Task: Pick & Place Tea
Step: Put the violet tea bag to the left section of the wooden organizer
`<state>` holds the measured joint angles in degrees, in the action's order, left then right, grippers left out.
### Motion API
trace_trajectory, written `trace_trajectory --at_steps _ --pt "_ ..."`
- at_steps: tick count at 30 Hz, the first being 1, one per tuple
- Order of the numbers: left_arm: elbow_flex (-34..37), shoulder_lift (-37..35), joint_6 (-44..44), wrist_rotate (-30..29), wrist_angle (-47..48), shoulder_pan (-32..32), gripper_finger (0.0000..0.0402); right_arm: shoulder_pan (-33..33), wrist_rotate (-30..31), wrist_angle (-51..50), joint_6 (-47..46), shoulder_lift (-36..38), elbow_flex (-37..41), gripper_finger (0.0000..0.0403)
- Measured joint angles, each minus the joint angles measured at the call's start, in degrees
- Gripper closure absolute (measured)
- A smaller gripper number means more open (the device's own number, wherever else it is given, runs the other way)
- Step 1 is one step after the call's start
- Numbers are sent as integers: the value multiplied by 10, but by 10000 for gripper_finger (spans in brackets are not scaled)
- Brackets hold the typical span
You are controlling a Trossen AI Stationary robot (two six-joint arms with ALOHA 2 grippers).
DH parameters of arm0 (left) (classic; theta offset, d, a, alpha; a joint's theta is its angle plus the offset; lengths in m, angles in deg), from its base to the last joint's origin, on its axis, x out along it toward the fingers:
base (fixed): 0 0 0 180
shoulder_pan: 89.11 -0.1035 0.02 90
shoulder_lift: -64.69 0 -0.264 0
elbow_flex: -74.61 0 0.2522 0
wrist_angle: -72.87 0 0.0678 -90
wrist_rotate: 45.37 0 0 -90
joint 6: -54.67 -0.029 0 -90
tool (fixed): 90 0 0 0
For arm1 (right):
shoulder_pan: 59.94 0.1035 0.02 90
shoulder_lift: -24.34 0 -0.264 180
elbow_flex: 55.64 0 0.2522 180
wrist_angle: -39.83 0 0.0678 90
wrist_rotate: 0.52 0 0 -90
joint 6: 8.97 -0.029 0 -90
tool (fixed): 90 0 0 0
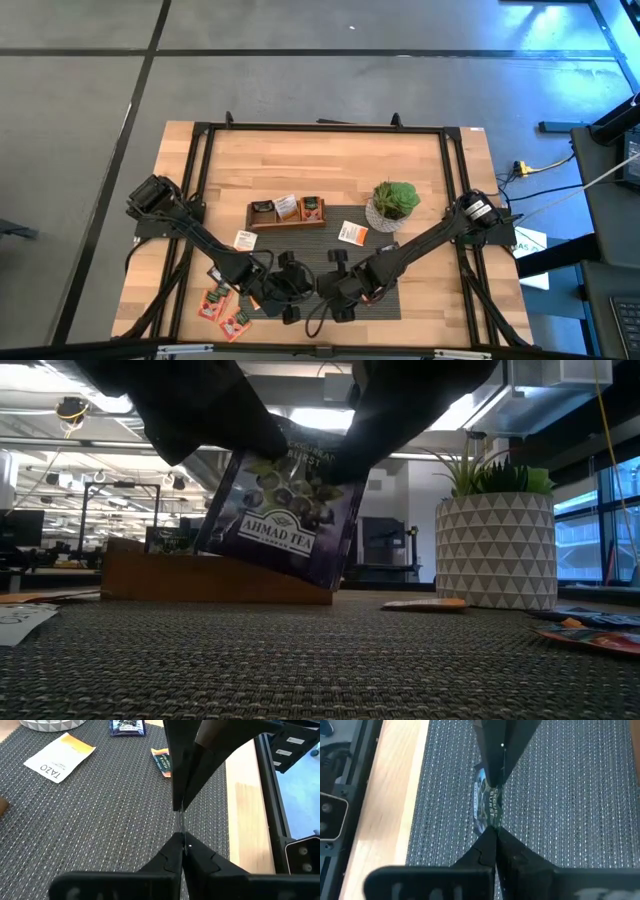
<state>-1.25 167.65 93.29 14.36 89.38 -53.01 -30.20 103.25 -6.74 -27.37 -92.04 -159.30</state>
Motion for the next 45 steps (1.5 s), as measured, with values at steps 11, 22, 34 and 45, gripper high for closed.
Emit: trace_trajectory --at_steps 11,22,34,45 --pt "0 0 -15 16 0 1 399 -3 -14 -24 24 -1 -19 251" --pt "21 -91 -53 -32 40 25 399 9 -3 -40 24 48 39 214" --pt "268 -403 -51 -168 30 3 399 29 -3 280 18 243 301 214" --pt "497 -640 -60 -180 -18 -55 399 17 -3 346 10 266 361 214"
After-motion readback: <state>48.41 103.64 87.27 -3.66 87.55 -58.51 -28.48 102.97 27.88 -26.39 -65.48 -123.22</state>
